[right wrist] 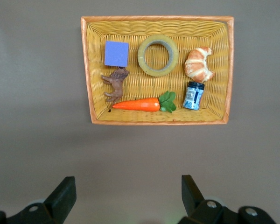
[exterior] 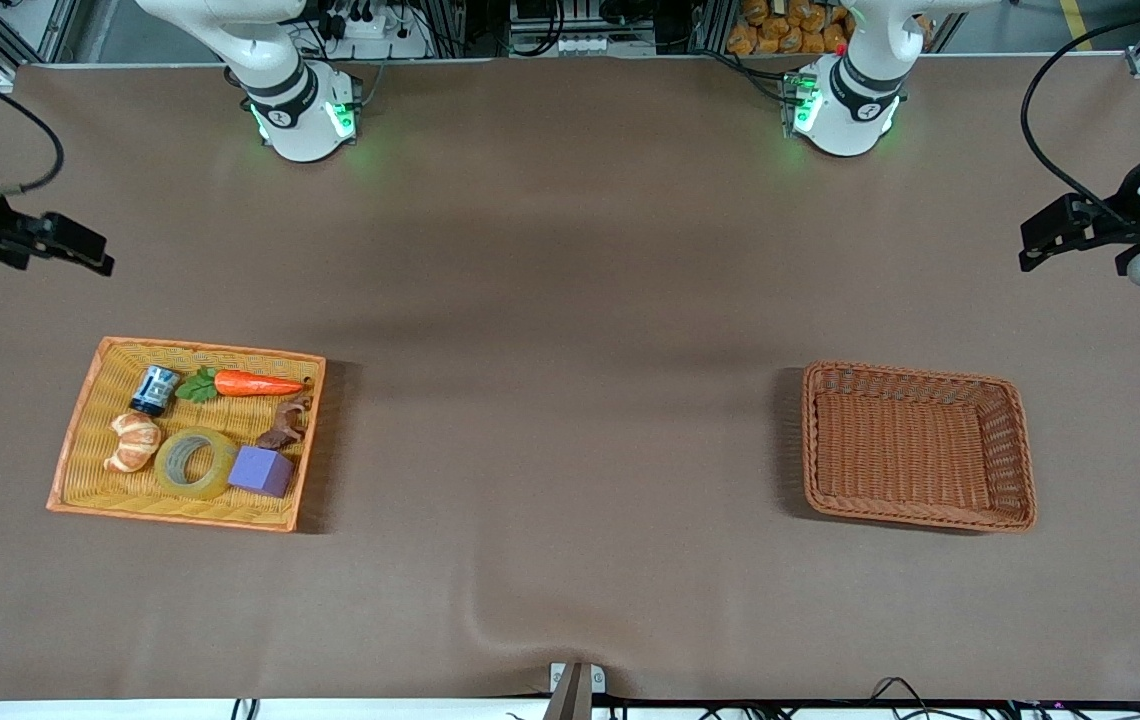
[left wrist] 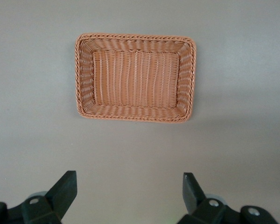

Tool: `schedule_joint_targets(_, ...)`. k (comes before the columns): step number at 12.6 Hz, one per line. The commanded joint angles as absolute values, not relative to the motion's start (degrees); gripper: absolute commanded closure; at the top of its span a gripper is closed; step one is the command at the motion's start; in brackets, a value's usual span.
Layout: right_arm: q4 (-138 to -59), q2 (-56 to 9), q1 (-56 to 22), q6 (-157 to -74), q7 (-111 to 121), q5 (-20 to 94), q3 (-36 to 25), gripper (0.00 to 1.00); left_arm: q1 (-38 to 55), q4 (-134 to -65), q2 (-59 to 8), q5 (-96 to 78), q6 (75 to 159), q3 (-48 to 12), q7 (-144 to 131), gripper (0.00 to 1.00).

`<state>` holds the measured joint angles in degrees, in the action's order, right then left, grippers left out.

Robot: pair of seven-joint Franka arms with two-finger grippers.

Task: Transfer tape with both arms
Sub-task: 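Move the right gripper over the tape roll in the orange tray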

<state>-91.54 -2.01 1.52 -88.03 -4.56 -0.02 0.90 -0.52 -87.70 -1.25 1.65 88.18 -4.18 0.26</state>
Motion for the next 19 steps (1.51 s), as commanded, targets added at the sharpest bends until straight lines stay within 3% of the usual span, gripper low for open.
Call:
schedule_joint_targets(1,-91.1,-7.4,0.8,-92.8,-4.7,0.7,0.5,0.00,-1.0,-87.9,-1.3,0.7,88.7,-4.4,-0.2,0.00)
schedule_joint_targets(10,-91.5,-30.0,8.6,-115.6,3.6,0.8,0.5,0.00,-0.5,-88.4,-8.9,1.8,93.2,-4.3,-8.2,0.00)
schedule_joint_targets(15,-97.6,-33.6,9.1,-128.7,4.5,0.8,0.4,0.00,-2.1,-88.7,-12.3,1.7,96.0,-4.2,-8.9,0.00)
schedule_joint_targets(19,-97.6,-36.4,9.8,-131.4,4.7,0.8,0.4,0.00,-1.8,-88.6,-12.6,1.7,96.9,-4.3,-9.1,0.00)
